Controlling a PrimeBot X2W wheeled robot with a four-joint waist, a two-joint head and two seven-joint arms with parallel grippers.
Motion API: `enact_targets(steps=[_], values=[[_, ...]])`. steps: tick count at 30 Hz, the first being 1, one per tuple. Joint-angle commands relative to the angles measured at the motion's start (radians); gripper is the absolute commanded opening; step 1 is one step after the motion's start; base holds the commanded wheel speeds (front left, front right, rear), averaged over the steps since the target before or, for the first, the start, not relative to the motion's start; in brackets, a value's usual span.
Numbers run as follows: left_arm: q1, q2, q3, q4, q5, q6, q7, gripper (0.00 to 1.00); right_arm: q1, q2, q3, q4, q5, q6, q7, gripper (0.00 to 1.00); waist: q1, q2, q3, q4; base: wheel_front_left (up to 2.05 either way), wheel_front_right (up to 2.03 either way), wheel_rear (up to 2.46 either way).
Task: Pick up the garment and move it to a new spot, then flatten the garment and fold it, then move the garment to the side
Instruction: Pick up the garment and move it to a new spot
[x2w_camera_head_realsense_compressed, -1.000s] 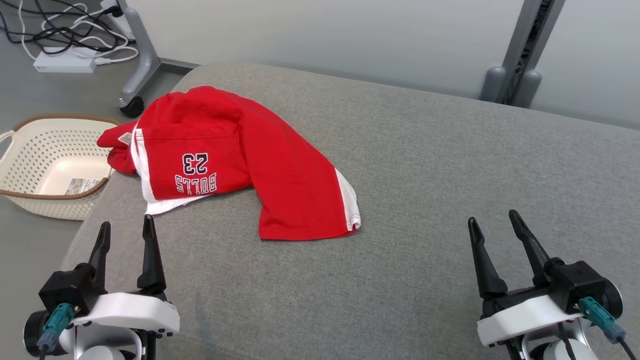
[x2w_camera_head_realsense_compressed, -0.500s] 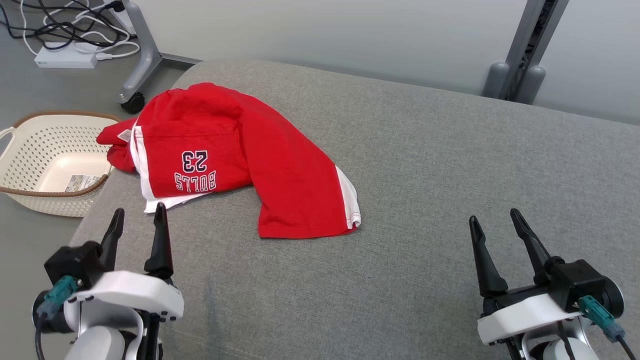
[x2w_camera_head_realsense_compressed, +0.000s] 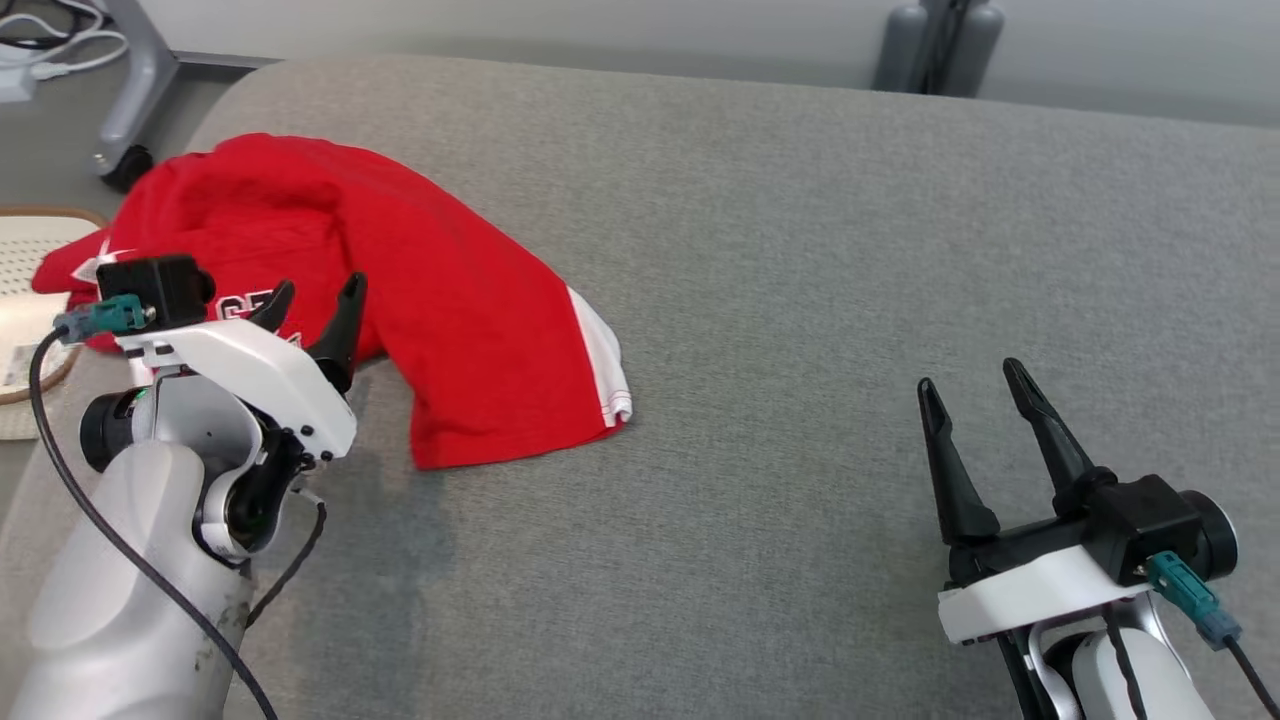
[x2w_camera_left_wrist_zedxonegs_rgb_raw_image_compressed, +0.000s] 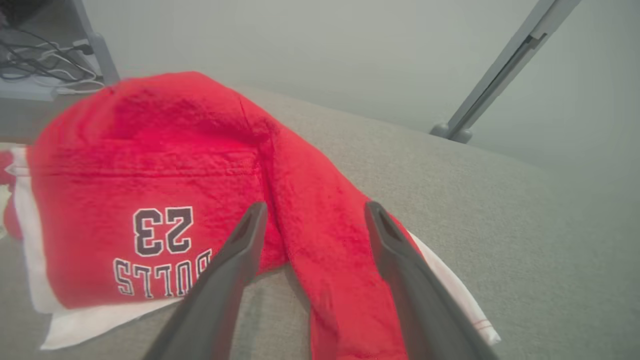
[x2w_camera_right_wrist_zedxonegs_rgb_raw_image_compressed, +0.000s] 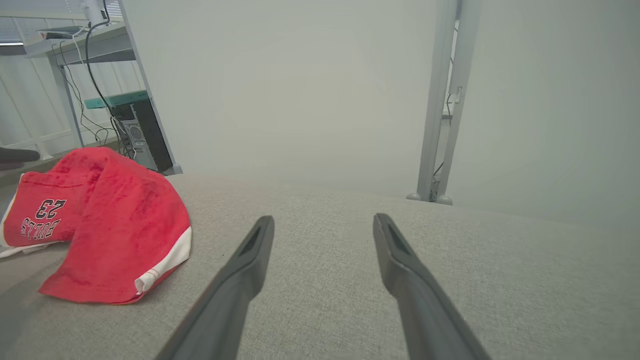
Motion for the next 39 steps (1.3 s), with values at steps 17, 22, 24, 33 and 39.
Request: enact_targets(steps=[17,22,24,33,39], values=[[-0.275,0.032,0.061,0.589,-0.132,-0.074,0.176,1.00,-0.090,-0.005,0.032,0.027,0.039,0.002,-0.044,1.00,0.0000,-0.0001,0.184,-0.211,0.00,0.00,0.00],[-0.306,0.035,0.059,0.675,-0.135,-0.094,0.170,0.00,-0.111,-0.005,0.040,0.038,0.046,0.002,-0.050,1.00,0.0000,-0.0001,0.197,-0.227,0.00,0.00,0.00],[-0.316,0.034,0.055,0.686,-0.123,-0.098,0.128,0.00,-0.111,-0.005,0.035,0.046,0.050,0.002,-0.052,1.00,0.0000,-0.0001,0.193,-0.225,0.00,0.00,0.00],[-0.330,0.041,0.037,0.628,-0.055,-0.116,-0.188,0.00,-0.085,-0.005,0.003,0.059,0.055,0.002,-0.052,1.00,0.0000,-0.0001,0.120,-0.188,0.00,0.00,0.00],[-0.282,0.036,0.014,0.518,0.000,-0.087,-0.344,0.00,-0.060,-0.006,-0.007,0.056,0.053,0.002,-0.051,1.00,0.0000,-0.0001,0.059,-0.170,0.00,0.00,0.00]])
